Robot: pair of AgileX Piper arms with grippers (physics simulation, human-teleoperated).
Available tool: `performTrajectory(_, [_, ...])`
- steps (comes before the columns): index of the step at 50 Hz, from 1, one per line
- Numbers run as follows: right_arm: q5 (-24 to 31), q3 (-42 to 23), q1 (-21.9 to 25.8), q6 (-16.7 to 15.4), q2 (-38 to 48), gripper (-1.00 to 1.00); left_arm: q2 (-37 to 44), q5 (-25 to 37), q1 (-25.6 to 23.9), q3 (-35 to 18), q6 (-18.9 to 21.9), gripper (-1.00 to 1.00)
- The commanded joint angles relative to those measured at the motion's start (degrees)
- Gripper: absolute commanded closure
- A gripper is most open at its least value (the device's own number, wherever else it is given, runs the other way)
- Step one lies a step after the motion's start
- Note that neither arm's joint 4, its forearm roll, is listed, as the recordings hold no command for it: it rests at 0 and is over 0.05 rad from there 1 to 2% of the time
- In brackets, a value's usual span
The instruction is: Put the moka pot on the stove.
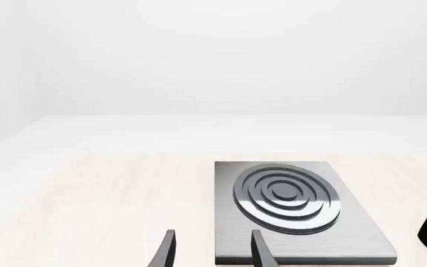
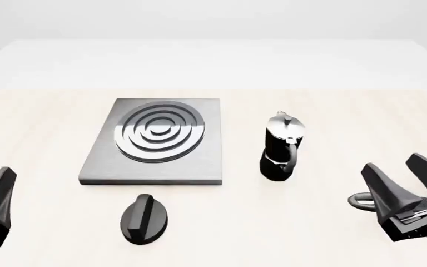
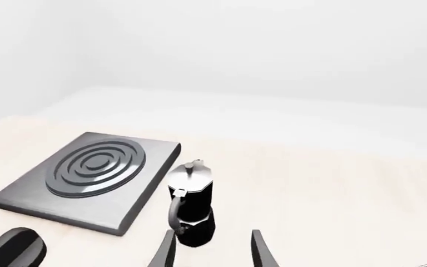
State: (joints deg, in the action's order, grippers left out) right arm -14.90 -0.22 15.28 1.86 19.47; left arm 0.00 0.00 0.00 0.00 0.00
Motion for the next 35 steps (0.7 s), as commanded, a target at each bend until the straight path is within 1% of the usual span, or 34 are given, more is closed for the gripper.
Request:
performTrajectory(1, [-4.8, 0.2, 1.9, 0.7, 5.7, -1.0, 0.0, 0.0, 0.0, 0.0, 0.0, -1.0])
performTrajectory(11, [-10.2, 0.2, 3.0, 1.2, 11.9, -1.0, 0.0, 0.0, 0.0, 0.0, 0.0, -1.0])
performTrajectory(21, [-18.6, 0.2, 4.0, 1.4, 21.3, -1.0, 0.0, 0.0, 0.0, 0.0, 0.0, -1.0])
performTrajectory(24, [-21.5, 0.2, 3.6, 2.6, 25.4, -1.0, 0.0, 0.0, 0.0, 0.0, 0.0, -1.0])
performTrajectory(26, [-23.7, 0.2, 3.6, 2.2, 27.9, -1.0, 0.0, 0.0, 0.0, 0.0, 0.0, -1.0])
performTrajectory(30, [-25.1, 0.2, 3.5, 2.4, 29.5, -1.0, 0.0, 0.0, 0.0, 0.0, 0.0, -1.0])
performTrajectory(35, [-28.2, 0.2, 3.5, 2.7, 32.9, -1.0, 0.0, 0.0, 0.0, 0.0, 0.0, -1.0])
